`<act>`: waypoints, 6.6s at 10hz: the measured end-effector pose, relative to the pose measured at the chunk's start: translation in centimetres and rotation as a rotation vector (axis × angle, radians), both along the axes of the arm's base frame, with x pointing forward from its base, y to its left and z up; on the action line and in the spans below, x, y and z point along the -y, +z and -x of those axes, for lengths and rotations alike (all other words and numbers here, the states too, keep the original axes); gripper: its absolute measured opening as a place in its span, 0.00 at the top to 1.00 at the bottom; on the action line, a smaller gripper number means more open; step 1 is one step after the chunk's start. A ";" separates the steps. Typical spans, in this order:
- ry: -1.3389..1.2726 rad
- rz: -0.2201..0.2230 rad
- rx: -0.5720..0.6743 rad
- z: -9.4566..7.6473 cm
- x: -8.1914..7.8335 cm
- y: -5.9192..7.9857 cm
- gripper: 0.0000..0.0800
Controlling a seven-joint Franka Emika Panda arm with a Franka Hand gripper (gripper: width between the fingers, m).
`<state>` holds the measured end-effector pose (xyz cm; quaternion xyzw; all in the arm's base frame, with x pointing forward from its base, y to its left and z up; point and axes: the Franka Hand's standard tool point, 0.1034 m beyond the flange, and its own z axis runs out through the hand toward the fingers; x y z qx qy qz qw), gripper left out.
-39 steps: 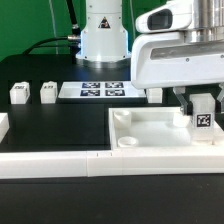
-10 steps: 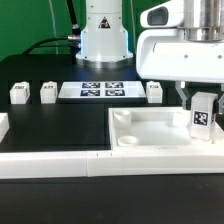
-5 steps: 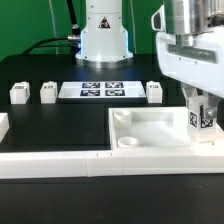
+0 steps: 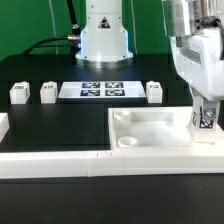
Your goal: Assemble square table
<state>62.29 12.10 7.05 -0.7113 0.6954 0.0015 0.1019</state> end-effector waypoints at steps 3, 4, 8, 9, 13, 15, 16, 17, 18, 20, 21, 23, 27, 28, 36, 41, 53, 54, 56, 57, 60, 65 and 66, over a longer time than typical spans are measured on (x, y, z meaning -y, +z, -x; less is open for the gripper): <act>0.529 0.125 0.062 -0.2 -1.2 0.2 0.20; 0.598 0.137 0.071 -0.3 -1.0 0.2 0.20; 1.156 0.249 0.119 -0.7 0.1 0.4 0.19; 1.369 0.290 0.121 -0.8 0.1 0.5 0.19; 1.354 0.287 0.117 -0.7 -0.2 0.3 0.53; 1.184 0.270 0.098 -0.6 0.1 0.3 0.63; 1.117 0.262 0.092 -0.6 0.1 0.2 0.63; 1.018 0.252 0.083 -0.7 0.2 0.3 0.63; 0.843 0.234 0.066 -0.6 0.3 0.3 0.63; 0.433 0.160 0.028 -0.4 0.5 0.1 0.63; 0.298 0.115 0.010 -0.4 0.5 0.1 0.63; 0.118 0.047 -0.003 -0.3 0.7 0.1 0.63; 0.123 0.043 -0.010 -0.2 0.6 0.0 0.38; 0.357 0.109 0.036 -0.2 0.2 -0.3 0.23; 1.343 0.313 0.150 -0.6 -0.2 -0.3 0.19; 1.099 0.275 0.129 -0.5 -0.1 -0.6 0.64; -0.164 -0.023 -0.070 -0.7 -0.2 -0.8 0.64; -0.225 -0.030 -0.078 -0.7 -0.2 -0.8 0.64; -0.335 -0.041 -0.094 -0.7 -0.1 -0.9 0.64; -0.359 -0.040 -0.097 -0.7 0.1 -0.9 0.64; -0.392 -0.038 -0.100 -0.6 0.3 -0.9 0.54; -0.343 -0.049 -0.079 0.6 -0.8 1.4 0.20; -0.339 -0.051 -0.073 1.3 -1.0 1.9 0.19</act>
Offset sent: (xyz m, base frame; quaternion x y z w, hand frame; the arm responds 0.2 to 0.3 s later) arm 0.0000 0.0000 0.0000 0.0000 0.0000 -0.1938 0.9810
